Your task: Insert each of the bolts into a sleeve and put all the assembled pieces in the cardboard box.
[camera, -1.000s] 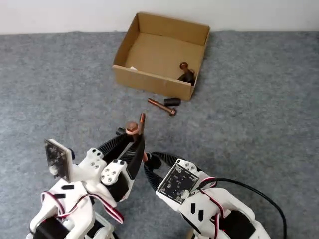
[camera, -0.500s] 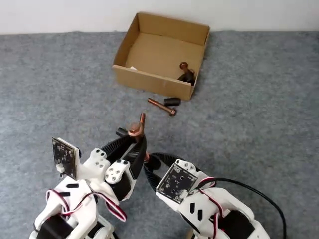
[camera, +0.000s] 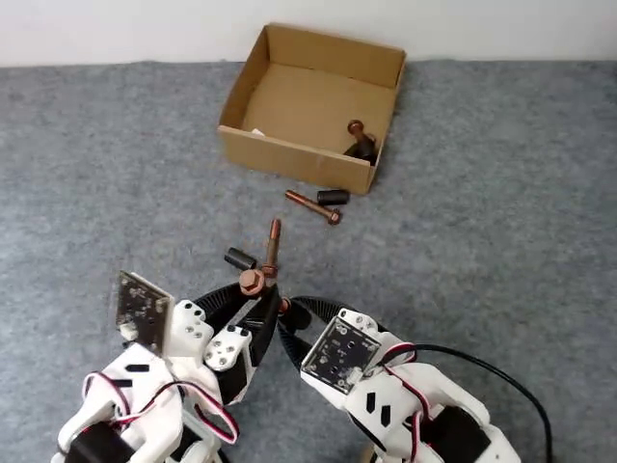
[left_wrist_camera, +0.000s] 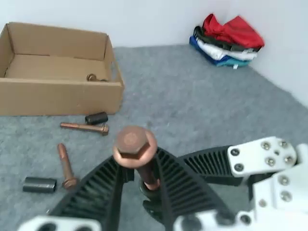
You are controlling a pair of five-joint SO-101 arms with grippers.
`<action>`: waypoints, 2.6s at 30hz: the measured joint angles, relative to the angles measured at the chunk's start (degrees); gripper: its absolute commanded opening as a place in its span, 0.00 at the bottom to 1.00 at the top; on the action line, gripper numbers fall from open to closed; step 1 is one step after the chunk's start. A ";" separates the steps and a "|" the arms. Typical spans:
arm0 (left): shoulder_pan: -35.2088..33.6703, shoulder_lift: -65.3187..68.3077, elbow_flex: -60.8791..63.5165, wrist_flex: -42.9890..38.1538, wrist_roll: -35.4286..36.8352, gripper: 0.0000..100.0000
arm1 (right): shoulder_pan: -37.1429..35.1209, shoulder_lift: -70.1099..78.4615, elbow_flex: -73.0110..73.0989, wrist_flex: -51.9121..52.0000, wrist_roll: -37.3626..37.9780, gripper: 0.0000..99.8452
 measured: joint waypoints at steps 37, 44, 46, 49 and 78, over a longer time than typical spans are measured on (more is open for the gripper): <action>-10.20 0.00 -4.66 4.75 -12.13 0.07 | 0.09 -0.09 0.44 0.00 0.09 0.01; -20.84 0.00 -0.26 4.75 -20.04 0.00 | 6.24 -0.09 0.44 0.00 0.09 0.01; -24.09 0.00 1.58 4.75 -22.07 0.00 | 9.67 -0.09 0.44 0.00 0.09 0.01; -27.87 0.00 5.36 3.43 -24.79 0.00 | 16.26 -0.09 0.44 0.00 -2.81 0.01; -38.42 0.35 34.46 -12.04 -26.73 0.00 | 39.12 34.29 -31.47 4.48 -21.89 0.01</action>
